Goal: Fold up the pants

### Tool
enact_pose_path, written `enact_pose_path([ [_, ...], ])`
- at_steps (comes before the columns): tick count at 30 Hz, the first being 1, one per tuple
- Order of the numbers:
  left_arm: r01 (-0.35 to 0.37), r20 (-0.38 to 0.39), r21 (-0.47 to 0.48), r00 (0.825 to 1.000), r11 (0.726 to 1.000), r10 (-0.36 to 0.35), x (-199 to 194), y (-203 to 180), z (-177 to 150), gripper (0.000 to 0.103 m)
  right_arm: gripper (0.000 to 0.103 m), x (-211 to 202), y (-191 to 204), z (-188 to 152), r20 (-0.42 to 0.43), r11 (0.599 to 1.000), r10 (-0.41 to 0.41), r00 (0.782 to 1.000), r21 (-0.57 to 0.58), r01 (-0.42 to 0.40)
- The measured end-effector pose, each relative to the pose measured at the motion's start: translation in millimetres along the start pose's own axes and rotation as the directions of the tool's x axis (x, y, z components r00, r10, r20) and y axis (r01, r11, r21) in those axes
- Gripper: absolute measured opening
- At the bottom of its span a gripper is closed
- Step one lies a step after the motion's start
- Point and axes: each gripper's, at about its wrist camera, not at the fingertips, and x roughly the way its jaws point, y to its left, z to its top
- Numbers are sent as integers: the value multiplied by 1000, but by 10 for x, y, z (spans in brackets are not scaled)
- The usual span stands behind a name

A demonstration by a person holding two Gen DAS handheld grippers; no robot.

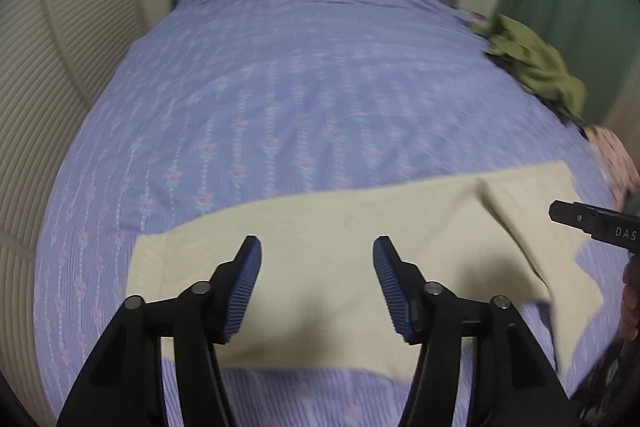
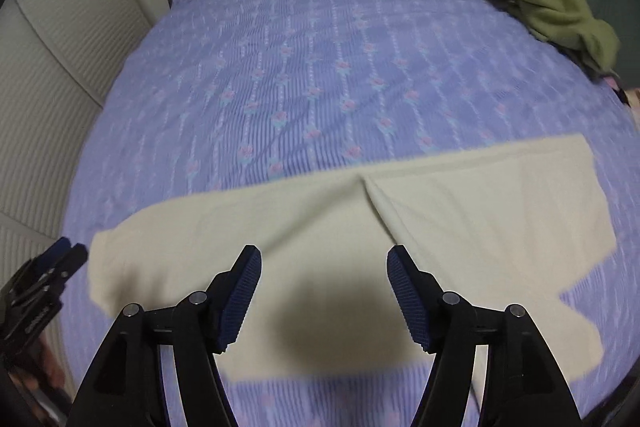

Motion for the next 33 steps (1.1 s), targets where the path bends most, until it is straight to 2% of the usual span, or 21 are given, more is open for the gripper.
enact_pose_path([
  [2,19,5,46,1000,999,-19,-179,-221,-117,62,66,-261,-93,-250,6,1000,-15,1000,20,15],
  [7,89,11,133,996,987,-91,-575,-765,-436,76,66,-875,-412,-837,28,995,-75,997,65,73],
  [12,170,-30,169,985,971,-168,-846,-1209,-748,87,66,-1176,-751,-1325,13,984,-111,994,141,108],
  [18,155,-61,204,988,967,-145,-953,-1731,-1097,90,66,-1315,-1203,-1713,-24,981,-115,993,156,117],
  [22,115,-98,153,990,981,-101,-872,-2063,-1318,90,66,-1297,-1554,-1865,-61,988,-82,995,124,89],
  [24,73,-123,103,991,992,-60,-811,-2226,-1434,90,66,-1256,-1749,-1914,-79,995,-29,996,90,37],
  [26,18,-152,29,988,999,-14,-793,-2369,-1565,90,66,-1186,-1904,-1943,-116,999,-19,993,31,23],
  [28,-17,-169,-37,986,999,11,-767,-2490,-1692,90,66,-1137,-2035,-1959,-115,1000,-1,993,-25,-2],
  [31,-78,-204,-106,977,991,55,-716,-2643,-1864,90,66,-952,-2223,-2008,-178,993,36,983,-102,-55],
  [33,-93,-225,-144,973,985,59,-707,-2731,-1943,90,66,-851,-2269,-2054,-208,987,38,977,-147,-70],
])
